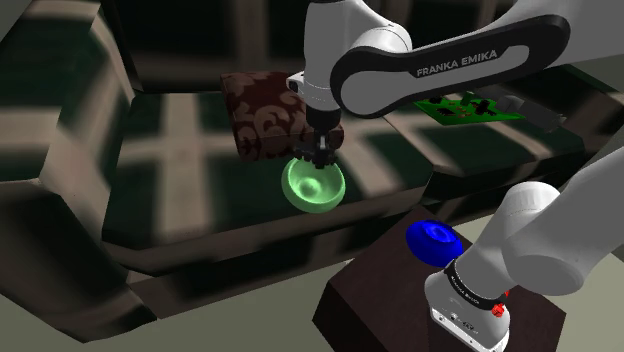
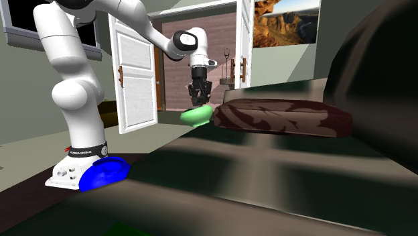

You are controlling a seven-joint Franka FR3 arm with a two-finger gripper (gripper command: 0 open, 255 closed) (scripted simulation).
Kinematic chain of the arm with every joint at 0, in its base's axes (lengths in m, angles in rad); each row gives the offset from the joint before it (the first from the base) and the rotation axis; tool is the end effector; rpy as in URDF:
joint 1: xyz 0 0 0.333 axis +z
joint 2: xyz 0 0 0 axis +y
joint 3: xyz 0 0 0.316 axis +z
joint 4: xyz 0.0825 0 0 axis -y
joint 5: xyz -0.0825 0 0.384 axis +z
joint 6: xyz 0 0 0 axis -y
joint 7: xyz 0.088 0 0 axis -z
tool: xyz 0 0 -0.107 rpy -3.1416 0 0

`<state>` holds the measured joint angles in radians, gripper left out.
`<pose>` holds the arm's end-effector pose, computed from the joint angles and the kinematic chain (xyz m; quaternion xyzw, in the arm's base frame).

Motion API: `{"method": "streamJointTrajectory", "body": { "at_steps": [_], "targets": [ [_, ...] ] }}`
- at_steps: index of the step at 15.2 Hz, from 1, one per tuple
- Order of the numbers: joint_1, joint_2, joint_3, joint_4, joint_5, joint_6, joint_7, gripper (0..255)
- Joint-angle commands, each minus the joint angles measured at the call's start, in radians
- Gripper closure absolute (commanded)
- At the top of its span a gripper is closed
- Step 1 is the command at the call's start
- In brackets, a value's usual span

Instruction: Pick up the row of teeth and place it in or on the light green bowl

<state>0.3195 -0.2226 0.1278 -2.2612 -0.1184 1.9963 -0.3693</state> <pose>0.4301 0.2003 0.4490 0.9058 0.4177 -0.0198 0.0682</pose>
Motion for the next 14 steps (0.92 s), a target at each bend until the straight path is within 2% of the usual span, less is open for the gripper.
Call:
{"method": "streamJointTrajectory", "body": {
  "at_steps": [1,6,10,14],
  "targets": [
    [0.0,0.0,0.0,0.0,0.0,0.0,0.0,0],
    [0.0,0.0,0.0,0.0,0.0,0.0,0.0,0],
    [0.006,-0.023,0.006,0.105,0.011,-0.129,-0.006,0],
    [0.006,-0.023,0.006,0.105,0.011,-0.129,-0.006,0]
  ]
}}
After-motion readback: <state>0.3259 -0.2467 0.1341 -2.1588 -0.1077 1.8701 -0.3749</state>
